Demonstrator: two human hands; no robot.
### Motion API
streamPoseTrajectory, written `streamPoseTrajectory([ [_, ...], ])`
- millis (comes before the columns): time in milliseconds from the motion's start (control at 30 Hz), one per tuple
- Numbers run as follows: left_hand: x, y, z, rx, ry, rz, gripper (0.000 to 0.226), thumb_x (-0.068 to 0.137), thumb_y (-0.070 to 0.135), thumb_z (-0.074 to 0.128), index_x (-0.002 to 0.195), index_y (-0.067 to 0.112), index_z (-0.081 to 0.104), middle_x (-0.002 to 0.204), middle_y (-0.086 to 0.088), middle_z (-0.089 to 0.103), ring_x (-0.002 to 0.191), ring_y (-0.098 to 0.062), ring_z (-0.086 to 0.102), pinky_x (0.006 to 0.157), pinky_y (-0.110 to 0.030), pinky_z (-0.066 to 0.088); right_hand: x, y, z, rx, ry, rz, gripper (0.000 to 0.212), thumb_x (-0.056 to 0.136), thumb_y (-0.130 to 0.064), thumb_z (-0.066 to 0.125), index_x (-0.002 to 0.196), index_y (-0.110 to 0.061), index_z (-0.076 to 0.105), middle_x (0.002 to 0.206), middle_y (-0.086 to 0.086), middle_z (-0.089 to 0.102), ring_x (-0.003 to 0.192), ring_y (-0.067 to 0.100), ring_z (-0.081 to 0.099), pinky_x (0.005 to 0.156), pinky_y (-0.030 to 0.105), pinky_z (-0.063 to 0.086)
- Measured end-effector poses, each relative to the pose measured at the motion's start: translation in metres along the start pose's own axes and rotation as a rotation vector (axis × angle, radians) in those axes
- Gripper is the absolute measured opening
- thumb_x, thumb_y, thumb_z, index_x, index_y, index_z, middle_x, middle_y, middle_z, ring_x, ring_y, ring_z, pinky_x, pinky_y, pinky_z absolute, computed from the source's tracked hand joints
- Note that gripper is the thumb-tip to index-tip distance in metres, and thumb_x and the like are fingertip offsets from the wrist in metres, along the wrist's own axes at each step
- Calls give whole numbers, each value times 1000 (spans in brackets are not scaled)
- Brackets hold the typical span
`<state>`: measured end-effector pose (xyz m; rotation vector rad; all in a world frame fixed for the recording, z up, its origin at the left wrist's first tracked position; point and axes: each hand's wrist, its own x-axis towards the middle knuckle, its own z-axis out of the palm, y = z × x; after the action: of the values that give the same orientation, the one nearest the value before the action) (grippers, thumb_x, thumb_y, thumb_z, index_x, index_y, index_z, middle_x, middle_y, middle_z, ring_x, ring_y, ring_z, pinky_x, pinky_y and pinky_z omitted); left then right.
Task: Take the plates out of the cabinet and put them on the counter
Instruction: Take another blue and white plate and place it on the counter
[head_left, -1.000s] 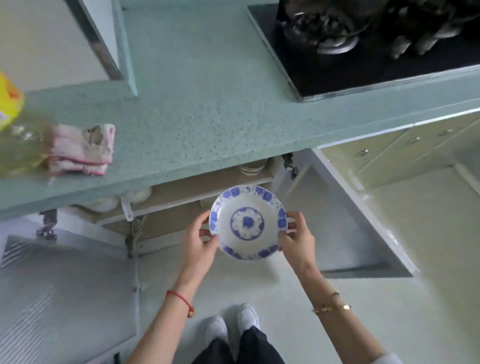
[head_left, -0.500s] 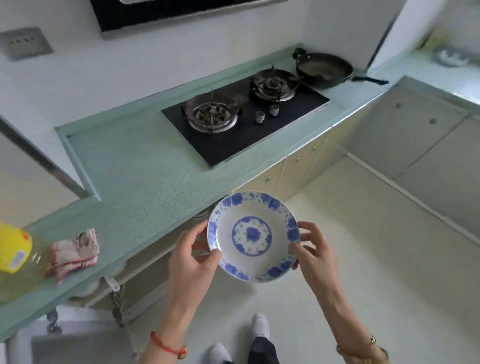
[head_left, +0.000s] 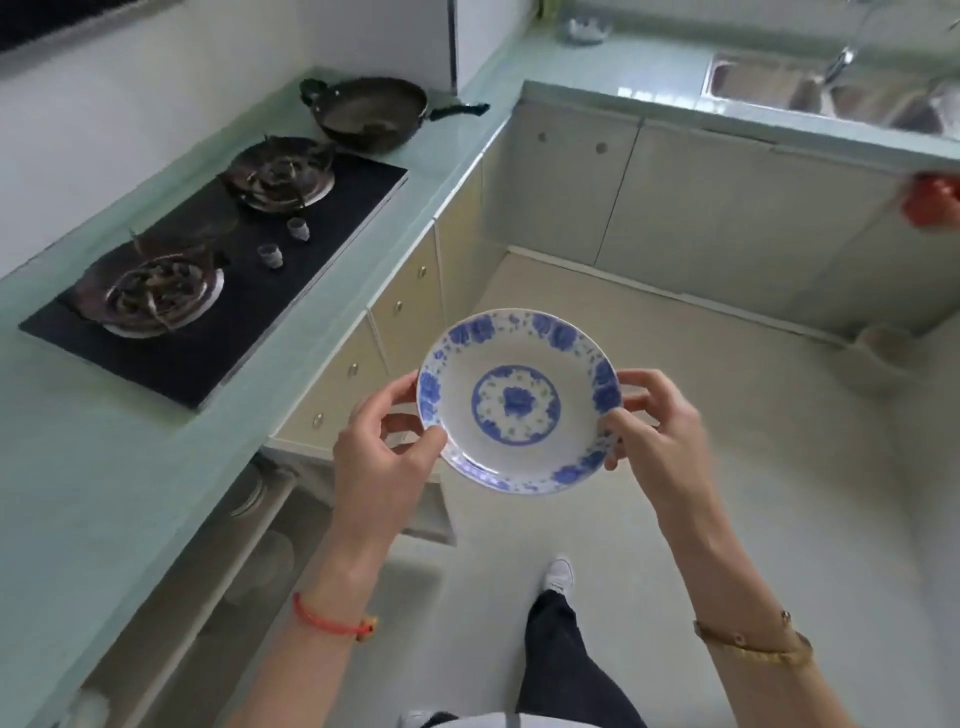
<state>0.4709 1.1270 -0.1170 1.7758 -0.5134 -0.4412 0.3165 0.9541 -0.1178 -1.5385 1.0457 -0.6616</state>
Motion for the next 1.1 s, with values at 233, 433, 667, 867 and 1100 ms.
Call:
streamPoseTrajectory([
  [233,82,44,115,-2,-45,32,47,81,9,71,121,33,67,111,14,71,96,-4,67,78,-23,59,114,-14,-73,0,104,-40,32,79,0,56,91,-29,64,77,5,66,38,8,51,40,20,44],
  [433,156,72,198,-9,-63,56,48,80,5,69,119,34,69,111,13,72,95,-4,68,81,-28,57,209,-21,-119,16,139,-21,28,80,-1,57,97,-22,66,81,6,66,43,8,54,41,19,45],
  [667,259,83,277,-27,-106,32,48,80,2,66,119,30,69,111,10,72,94,-3,68,81,-25,57,324,-17,-137,28,169,35,29,80,-2,57,95,-25,65,82,6,67,52,14,58,43,18,46],
  [867,383,93,343,-58,-152,34,48,78,5,67,120,28,69,115,5,71,99,-11,68,86,-31,57,454,-27,-137,30,211,65,29,80,-2,55,96,-23,66,84,7,67,51,13,56,44,18,46],
  [1100,540,129,409,-71,-204,68,51,80,-1,67,120,29,68,114,3,71,98,-14,68,87,-34,58,610,-62,-133,41,279,58,30,78,-3,57,91,-29,66,80,1,68,50,6,58,45,18,48],
])
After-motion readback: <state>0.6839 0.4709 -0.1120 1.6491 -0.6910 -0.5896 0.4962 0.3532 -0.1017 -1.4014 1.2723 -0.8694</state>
